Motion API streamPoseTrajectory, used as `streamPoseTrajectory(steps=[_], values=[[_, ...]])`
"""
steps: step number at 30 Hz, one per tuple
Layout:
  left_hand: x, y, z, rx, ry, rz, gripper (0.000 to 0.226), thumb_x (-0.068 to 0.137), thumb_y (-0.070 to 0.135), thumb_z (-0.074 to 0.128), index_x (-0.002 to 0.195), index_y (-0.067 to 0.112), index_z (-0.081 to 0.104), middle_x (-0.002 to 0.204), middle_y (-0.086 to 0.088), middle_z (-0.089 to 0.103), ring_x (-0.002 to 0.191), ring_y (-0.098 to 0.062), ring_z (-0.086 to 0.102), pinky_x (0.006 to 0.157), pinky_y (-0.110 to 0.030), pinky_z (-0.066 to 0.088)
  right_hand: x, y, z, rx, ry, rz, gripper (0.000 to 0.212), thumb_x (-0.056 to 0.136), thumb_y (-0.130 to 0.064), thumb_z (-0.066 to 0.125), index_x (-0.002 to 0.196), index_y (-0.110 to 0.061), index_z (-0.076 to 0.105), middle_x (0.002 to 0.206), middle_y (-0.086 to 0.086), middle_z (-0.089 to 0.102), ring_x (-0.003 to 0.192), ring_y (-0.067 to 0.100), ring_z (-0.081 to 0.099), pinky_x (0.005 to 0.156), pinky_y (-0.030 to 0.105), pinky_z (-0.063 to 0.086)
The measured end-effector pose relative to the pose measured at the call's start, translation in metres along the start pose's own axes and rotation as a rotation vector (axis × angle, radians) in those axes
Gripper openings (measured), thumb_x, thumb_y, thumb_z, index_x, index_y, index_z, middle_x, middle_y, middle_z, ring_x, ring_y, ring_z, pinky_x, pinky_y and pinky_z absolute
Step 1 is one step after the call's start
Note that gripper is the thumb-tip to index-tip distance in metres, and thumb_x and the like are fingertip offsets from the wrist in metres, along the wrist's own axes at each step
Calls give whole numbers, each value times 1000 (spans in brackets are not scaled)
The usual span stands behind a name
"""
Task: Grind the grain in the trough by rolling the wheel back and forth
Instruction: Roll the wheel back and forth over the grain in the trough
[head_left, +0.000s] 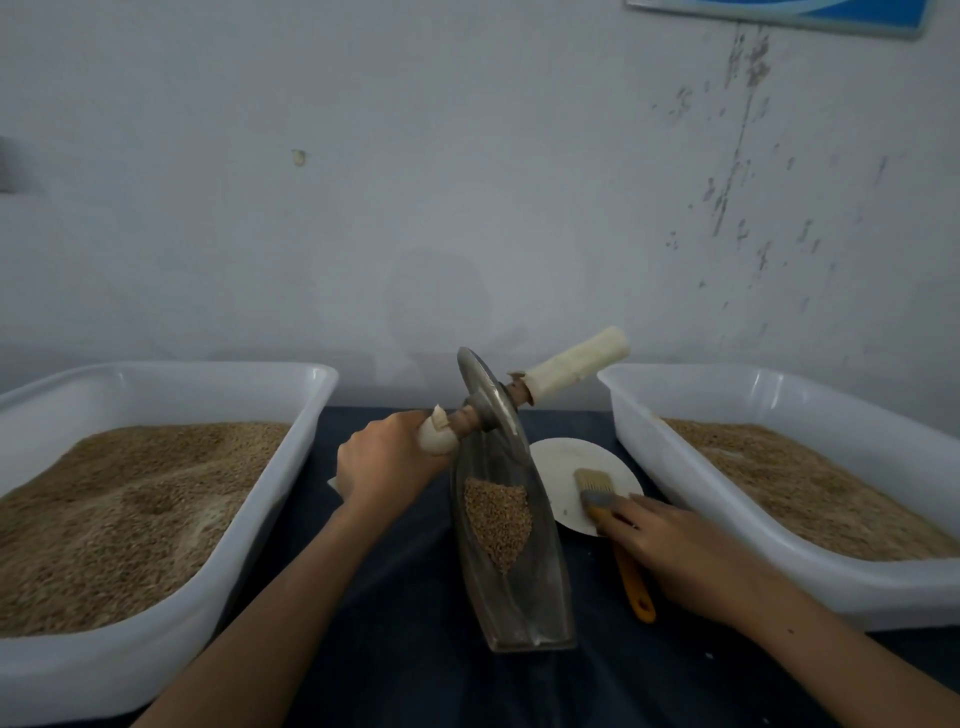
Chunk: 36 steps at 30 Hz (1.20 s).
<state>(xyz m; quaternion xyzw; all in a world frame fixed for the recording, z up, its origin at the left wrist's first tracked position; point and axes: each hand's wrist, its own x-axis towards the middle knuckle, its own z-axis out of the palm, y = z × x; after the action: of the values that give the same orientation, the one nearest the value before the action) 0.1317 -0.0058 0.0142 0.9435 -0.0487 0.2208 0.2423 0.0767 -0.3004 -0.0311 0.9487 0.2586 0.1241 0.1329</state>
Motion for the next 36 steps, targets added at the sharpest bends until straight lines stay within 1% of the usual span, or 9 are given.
streamPoseTrajectory(steps=[2, 4, 6, 10, 13, 16, 20, 24, 36], values=[[1, -2, 0, 5, 7, 6, 23, 87, 55, 51, 78, 34, 52, 82, 5, 65, 80, -20, 62, 77, -37, 52, 3, -4, -14, -13, 35, 11, 69, 83, -4, 62, 144, -21, 35, 138, -3, 43, 114, 17, 50, 93, 27, 43], [3, -5, 0, 36, 35, 25, 24, 87, 56, 51, 79, 33, 55, 81, 6, 64, 78, -19, 62, 73, -34, 51, 7, -7, -34, -5, 220, 1, 54, 61, 6, 76, 111, -13, 66, 103, 2, 64, 83, 18, 64, 71, 28, 55], [4, -7, -1, 84, 68, 44, 25, 87, 56, 51, 77, 34, 55, 78, 7, 63, 77, -19, 61, 68, -31, 47, 13, -10, -47, 69, 462, 19, 43, 50, 19, 73, 84, -7, 69, 81, 6, 65, 63, 20, 62, 53, 30, 54], [6, -10, -5, 110, 59, 84, 32, 89, 56, 48, 68, 32, 49, 74, 6, 62, 73, -20, 61, 68, -32, 48, 43, -19, -65, 165, 684, 146, 43, 61, 21, 58, 97, -2, 61, 97, 11, 57, 82, 21, 53, 64, 25, 46], [7, -12, -6, 154, 54, 149, 26, 88, 52, 51, 78, 29, 58, 76, 6, 62, 74, -19, 61, 69, -32, 49, 64, -22, -62, 68, 548, 266, 64, 64, 8, 62, 125, -5, 51, 126, 15, 49, 115, 33, 45, 96, 44, 39], [8, -11, -5, 231, 59, 219, 22, 84, 50, 55, 81, 29, 59, 76, 8, 61, 75, -16, 61, 67, -30, 47, 79, -23, -56, -21, 422, 209, 54, 74, -3, 63, 126, -15, 52, 117, 4, 55, 115, 27, 48, 110, 49, 21], [11, -11, -3, 310, 3, 266, 27, 82, 55, 51, 71, 31, 53, 68, 12, 55, 65, -10, 52, 57, -26, 32, 88, -26, -53, 140, 343, 180, 29, 86, -8, 56, 112, -20, 50, 109, -1, 58, 104, 22, 54, 81, 31, 31], [13, -12, -7, 365, -76, 307, 26, 77, 57, 55, 68, 34, 47, 66, 14, 49, 66, -8, 48, 57, -26, 30, 83, -28, -44, 195, 283, 179, 28, 89, -15, 53, 115, -22, 47, 114, -3, 57, 106, 20, 51, 88, 34, 33], [13, -14, -15, 325, -230, 314, 16, 77, 49, 61, 75, 35, 53, 75, 14, 56, 77, -9, 57, 65, -26, 38, 86, -28, -49, 281, 216, 125, 24, 85, -17, 56, 89, -25, 34, 90, -5, 54, 89, 20, 55, 65, 30, 26]])
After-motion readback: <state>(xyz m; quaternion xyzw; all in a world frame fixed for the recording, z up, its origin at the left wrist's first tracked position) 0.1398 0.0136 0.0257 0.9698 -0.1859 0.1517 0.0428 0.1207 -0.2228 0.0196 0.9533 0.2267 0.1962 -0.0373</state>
